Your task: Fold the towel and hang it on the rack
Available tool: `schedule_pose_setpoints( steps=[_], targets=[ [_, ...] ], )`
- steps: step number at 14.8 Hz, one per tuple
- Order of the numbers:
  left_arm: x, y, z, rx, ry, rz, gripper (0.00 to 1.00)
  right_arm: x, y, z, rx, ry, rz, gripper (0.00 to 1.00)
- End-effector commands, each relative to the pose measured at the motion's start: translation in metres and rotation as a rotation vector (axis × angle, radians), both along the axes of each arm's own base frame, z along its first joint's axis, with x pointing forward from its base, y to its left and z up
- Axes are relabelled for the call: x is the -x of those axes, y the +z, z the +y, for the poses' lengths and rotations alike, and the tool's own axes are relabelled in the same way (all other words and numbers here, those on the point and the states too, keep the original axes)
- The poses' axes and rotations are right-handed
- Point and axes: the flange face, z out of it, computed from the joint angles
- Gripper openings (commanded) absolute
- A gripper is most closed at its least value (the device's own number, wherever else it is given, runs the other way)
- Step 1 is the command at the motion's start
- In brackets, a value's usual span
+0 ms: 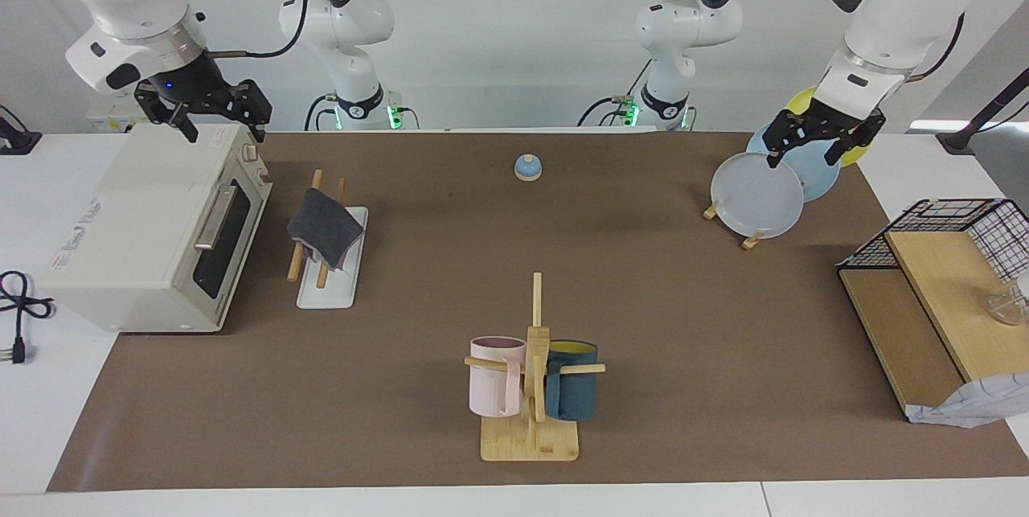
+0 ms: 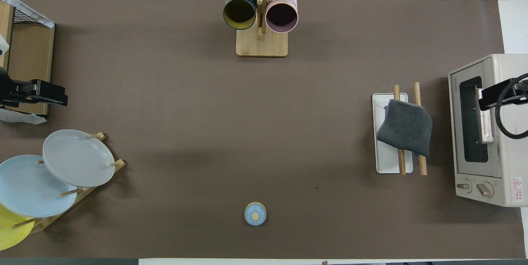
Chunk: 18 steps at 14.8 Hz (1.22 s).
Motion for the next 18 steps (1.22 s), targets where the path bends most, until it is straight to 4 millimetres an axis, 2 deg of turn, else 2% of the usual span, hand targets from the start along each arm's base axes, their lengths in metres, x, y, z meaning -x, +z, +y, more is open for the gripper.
schedule_pose_setpoints(
  steps=[1, 9, 18],
  targets=[
    [0.006, 0.0, 0.001, 0.009, -0.002, -0.004, 1.0, 0.003, -0.003, -0.001, -0.019, -0.033, 0.013, 1.0],
    [0.007, 0.001, 0.001, 0.009, -0.002, -0.005, 1.0, 0.015, -0.003, -0.003, -0.016, -0.048, 0.015, 1.0],
    [0.007, 0.0, 0.001, 0.009, 0.0, -0.002, 1.0, 0.008, -0.002, -0.004, -0.012, -0.058, -0.011, 1.0]
  ],
)
